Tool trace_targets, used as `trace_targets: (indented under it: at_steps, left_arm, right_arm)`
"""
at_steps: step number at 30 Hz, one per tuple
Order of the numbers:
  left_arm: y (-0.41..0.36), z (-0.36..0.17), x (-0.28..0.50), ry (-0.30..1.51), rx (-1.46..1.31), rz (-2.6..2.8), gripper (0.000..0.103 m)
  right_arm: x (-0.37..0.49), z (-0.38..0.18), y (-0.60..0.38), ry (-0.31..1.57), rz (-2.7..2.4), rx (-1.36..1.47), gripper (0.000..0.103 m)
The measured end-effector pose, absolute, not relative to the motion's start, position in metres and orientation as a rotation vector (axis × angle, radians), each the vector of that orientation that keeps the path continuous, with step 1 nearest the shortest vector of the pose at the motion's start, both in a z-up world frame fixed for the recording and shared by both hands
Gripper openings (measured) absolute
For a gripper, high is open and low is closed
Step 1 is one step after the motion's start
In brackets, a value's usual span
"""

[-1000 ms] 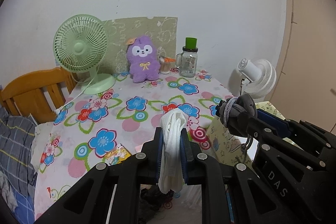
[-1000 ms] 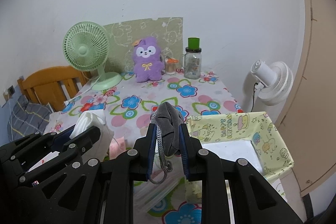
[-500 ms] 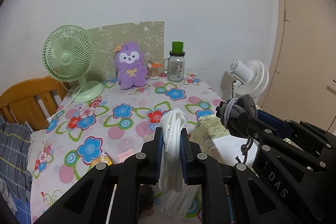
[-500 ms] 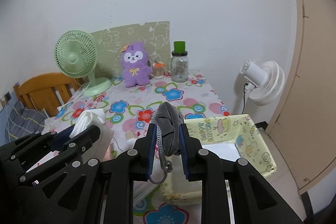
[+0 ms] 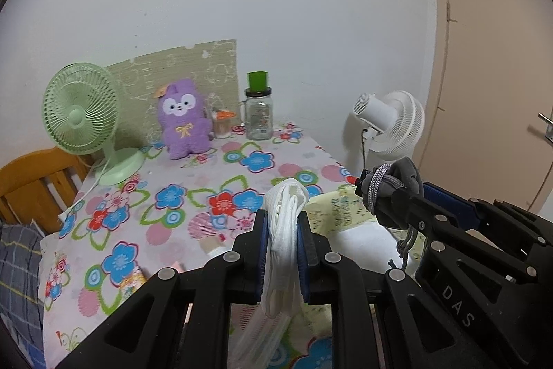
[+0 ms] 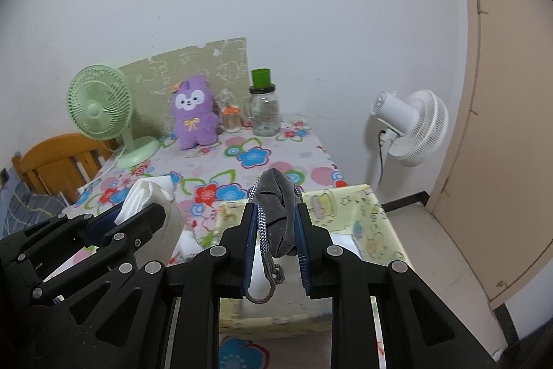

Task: Organize soft objects
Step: 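Lower both items into the box and open both tools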

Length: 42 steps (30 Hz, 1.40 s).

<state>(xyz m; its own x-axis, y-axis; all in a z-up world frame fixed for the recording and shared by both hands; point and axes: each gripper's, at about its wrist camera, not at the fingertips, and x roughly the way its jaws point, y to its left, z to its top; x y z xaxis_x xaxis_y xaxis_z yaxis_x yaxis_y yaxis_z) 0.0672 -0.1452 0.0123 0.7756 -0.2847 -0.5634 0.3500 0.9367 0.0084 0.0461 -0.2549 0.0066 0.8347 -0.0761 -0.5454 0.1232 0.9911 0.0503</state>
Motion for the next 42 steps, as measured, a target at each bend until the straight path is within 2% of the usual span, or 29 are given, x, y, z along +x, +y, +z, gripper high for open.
trace_targets:
  at_steps: [21,23,25,28,31,32,36,42]
  left_arm:
    - [-0.206,-0.004,0.086,0.638,0.140,-0.474,0.015]
    - [-0.208,-0.011,0.091,0.669,0.138,-0.481,0.021]
    - [-0.209,-0.016,0.095,0.684,0.142,-0.471,0.033]
    - [-0.209,-0.023,0.098,0.691,0.163,-0.437,0.040]
    - [-0.204,-0.029,0.104,0.712,0.155,-0.413,0.055]
    - [-0.201,-0.031,0.107,0.719,0.150,-0.403,0.060]
    - [-0.191,-0.035,0.113,0.738,0.127,-0.382,0.070]
    - [-0.181,-0.037,0.115,0.741,0.115,-0.380,0.085]
  right_arm:
    - [0.053,-0.008,-0.318,0.613,-0.203,0.147,0.025]
    - [0.057,-0.014,-0.319,0.632,-0.200,0.147,0.025]
    - [0.063,-0.020,-0.320,0.655,-0.200,0.153,0.025]
    - [0.069,-0.026,-0.320,0.680,-0.207,0.142,0.025]
    - [0.076,-0.033,-0.320,0.709,-0.224,0.130,0.027]
    - [0.078,-0.035,-0.320,0.717,-0.231,0.127,0.031]
    - [0.081,-0.040,-0.325,0.732,-0.259,0.137,0.053]
    - [0.081,-0.043,-0.330,0.744,-0.277,0.176,0.064]
